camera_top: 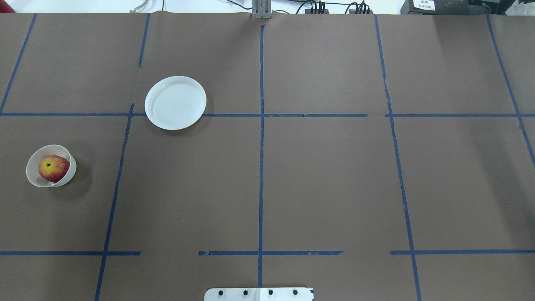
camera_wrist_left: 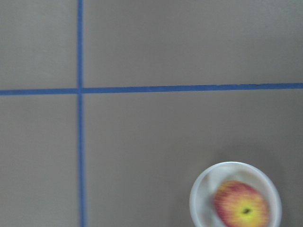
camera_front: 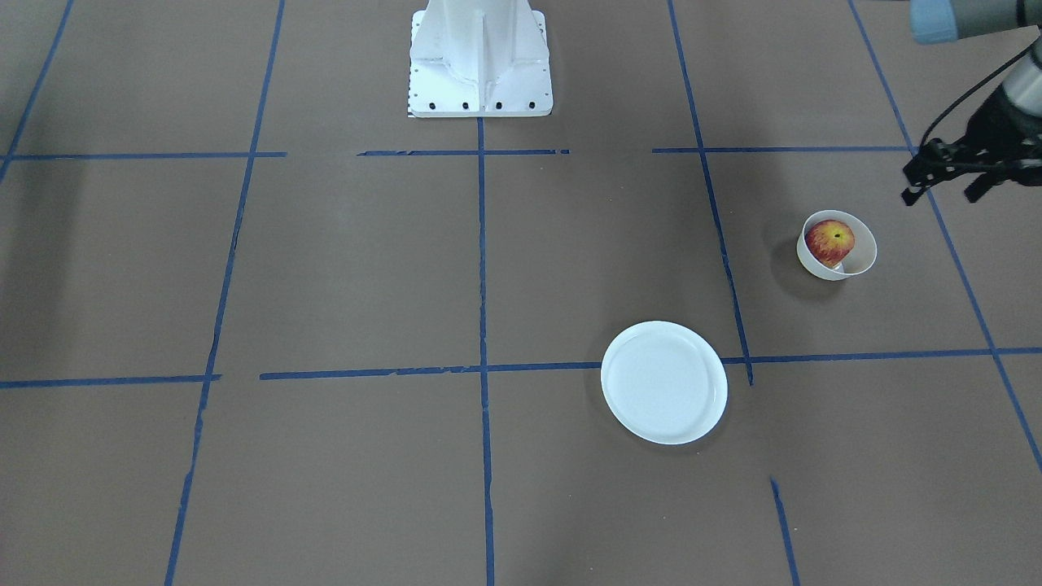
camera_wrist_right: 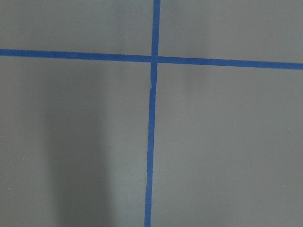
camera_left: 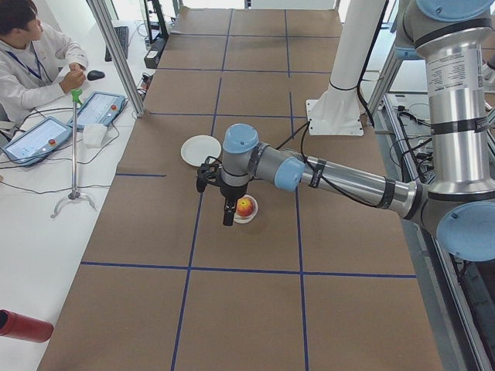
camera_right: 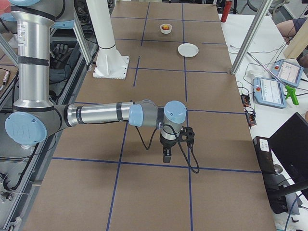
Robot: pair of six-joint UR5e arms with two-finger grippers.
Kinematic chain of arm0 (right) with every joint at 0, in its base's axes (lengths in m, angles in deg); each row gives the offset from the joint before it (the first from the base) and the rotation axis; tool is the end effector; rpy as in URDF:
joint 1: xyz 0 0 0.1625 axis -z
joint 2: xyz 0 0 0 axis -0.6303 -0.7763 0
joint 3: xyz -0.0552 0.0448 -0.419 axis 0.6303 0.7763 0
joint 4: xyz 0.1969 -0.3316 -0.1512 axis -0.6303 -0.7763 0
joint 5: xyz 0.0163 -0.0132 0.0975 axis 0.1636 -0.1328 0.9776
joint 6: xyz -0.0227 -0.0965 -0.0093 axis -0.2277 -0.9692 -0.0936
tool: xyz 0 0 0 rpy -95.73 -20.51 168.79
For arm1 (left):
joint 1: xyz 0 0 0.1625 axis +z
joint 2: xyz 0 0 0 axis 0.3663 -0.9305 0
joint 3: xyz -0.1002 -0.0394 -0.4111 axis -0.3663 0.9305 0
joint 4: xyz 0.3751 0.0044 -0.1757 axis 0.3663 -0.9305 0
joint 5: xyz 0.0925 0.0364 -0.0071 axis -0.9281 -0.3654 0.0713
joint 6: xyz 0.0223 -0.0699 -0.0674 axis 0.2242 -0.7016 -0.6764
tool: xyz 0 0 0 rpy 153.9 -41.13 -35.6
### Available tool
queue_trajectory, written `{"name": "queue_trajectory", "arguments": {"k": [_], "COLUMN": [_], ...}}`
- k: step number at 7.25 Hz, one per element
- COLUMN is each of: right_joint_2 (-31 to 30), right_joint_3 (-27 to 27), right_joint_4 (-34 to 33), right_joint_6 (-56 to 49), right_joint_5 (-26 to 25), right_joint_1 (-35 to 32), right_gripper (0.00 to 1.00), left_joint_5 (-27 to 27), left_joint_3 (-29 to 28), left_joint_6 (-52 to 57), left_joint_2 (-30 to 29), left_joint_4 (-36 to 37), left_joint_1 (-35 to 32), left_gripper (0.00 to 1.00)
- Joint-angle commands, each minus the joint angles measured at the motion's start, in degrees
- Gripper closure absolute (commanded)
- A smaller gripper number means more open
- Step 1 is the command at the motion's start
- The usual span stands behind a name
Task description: Move apple from plate to bowl
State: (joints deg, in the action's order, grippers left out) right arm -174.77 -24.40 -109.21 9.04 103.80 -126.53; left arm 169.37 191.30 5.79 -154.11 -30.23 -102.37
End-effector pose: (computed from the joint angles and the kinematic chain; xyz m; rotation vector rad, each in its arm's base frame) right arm 0.0489 -0.4567 0.6178 -0.0408 -0.7004 -0.0425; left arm -0.0060 -0.4281 0.5393 0.1902 0.6894 0.0055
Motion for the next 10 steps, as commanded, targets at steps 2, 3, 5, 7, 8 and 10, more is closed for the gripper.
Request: {"name": "queue_trajectory", "arguments": {"k": [2,3,5,7,8,10], "right_joint_2": [0.0,0.0,0.0,0.0,0.0,0.0], "right_joint_3": [0.0,-0.1,0.0,0.0,-0.1,0.0], "right_joint_4": [0.0,0.0,0.0,0.0,0.0,0.0], "right_joint_6": [0.0,0.0,0.0,-0.1,0.0,0.0], "right_joint_5": [0.0,0.0,0.0,0.0,0.0,0.0], "right_joint_1": [0.0,0.0,0.0,0.0,0.0,0.0], "right_gripper": [0.0,0.0,0.0,0.0,0.0,0.0], "left_joint_5": [0.2,2.7,10.2,9.9,9.8,9.9], "left_joint_3": [-9.3,-10.1,-10.2,-9.1,-8.8,-8.7], "left_joint_6": [20.5,20.7,18.8,18.8,19.2,19.4], "left_joint_2": [1.0,0.7,1.0,2.1,2.8,2.9], "left_joint_4": [0.6,0.8,0.6,0.5,0.4,0.4], "left_joint_1": [-15.9,-16.4,-16.4,-16.4,-16.4,-16.4], "left_gripper": [0.0,0.0,0.0,0.0,0.0,0.0]}}
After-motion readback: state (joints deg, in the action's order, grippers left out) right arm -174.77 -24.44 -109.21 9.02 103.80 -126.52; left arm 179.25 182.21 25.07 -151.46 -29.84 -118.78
